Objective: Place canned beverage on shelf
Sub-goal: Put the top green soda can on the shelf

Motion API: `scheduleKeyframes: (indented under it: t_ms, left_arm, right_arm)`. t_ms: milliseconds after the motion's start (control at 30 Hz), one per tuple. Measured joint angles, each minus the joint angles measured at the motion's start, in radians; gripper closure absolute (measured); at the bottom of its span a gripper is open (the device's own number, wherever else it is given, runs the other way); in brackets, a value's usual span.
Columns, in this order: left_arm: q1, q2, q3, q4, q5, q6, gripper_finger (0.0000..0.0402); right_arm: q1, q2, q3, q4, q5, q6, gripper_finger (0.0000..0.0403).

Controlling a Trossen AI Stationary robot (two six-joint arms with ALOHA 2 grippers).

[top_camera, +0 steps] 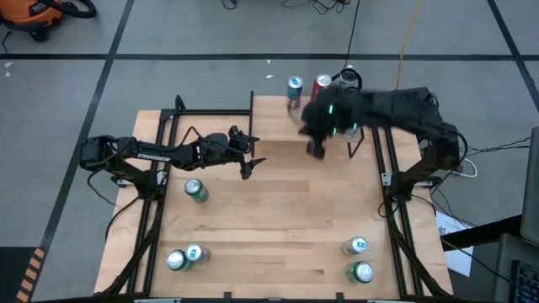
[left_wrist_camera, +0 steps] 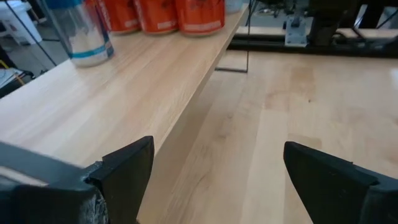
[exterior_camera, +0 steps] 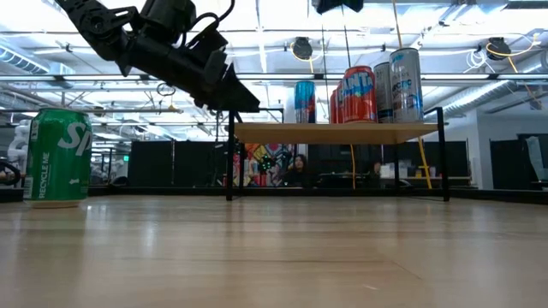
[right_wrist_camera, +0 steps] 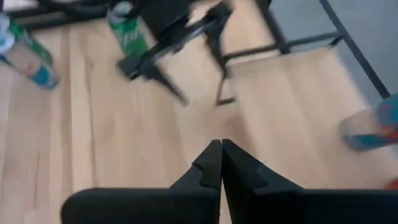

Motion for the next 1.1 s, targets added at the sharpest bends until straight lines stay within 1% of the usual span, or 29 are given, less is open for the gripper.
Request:
scheduleKeyframes:
  t_ms: [100,233,300,400,467,533,600,667,767,867,933,1000,1033,1100]
  left_arm:
    - [-0.004,0.000,0.000,-0.014,-0.014,0.001,0.0043]
    - [-0.021,0.000,0.000,-0.008,-0.024,0.002,0.0043]
    - [-0.035,-0.007,0.000,-0.014,-0.049,0.020,0.0043]
    - [-0.069,-0.059,0.000,-0.079,-0.127,0.050,0.0043]
    - [-0.097,-0.122,0.000,-0.171,-0.206,0.052,0.0043]
    - [-0.130,-0.200,0.000,-0.289,-0.294,0.030,0.0043]
    - [-0.168,-0.281,0.001,-0.422,-0.380,-0.043,0.0043]
    - [-0.211,-0.356,0.001,-0.562,-0.438,-0.159,0.0043]
    - [-0.290,-0.445,0.001,-0.730,-0.481,-0.353,0.0043]
    - [-0.380,-0.486,0.001,-0.814,-0.477,-0.509,0.0043]
    - [-0.451,-0.498,0.001,-0.834,-0.441,-0.578,0.0043]
    - [-0.542,-0.500,0.012,-0.841,-0.434,-0.639,0.0043]
    - [-0.592,-0.497,0.023,-0.839,-0.445,-0.656,0.0043]
    - [-0.681,-0.486,0.052,-0.844,-0.517,-0.661,0.0043]
  right_arm:
    - [0.091,-0.061,-0.172,0.071,0.082,0.068,0.0403]
    - [0.216,-0.162,-0.419,0.215,0.150,0.170,0.0403]
    - [0.278,-0.221,-0.539,0.303,0.186,0.222,0.0403]
    - [0.360,-0.304,-0.710,0.468,0.265,0.285,0.0403]
    - [0.411,-0.339,-0.824,0.615,0.319,0.311,0.0403]
    - [0.451,-0.357,-0.936,0.788,0.342,0.314,0.0403]
    - [0.481,-0.360,-1.037,0.975,0.346,0.285,0.0403]
    - [0.497,-0.349,-1.116,1.150,0.345,0.246,0.0403]
    - [0.499,-0.328,-1.179,1.309,0.344,0.184,0.0403]
    - [0.499,-0.326,-1.184,1.390,0.344,0.090,0.0403]
    - [0.496,-0.327,-1.181,1.438,0.343,0.043,0.0402]
    - [0.495,-0.333,-1.181,1.497,0.343,-0.012,0.0396]
    - [0.497,-0.336,-1.181,1.524,0.344,-0.035,0.0390]
    - [0.499,-0.342,-1.179,1.555,0.344,-0.067,0.0375]
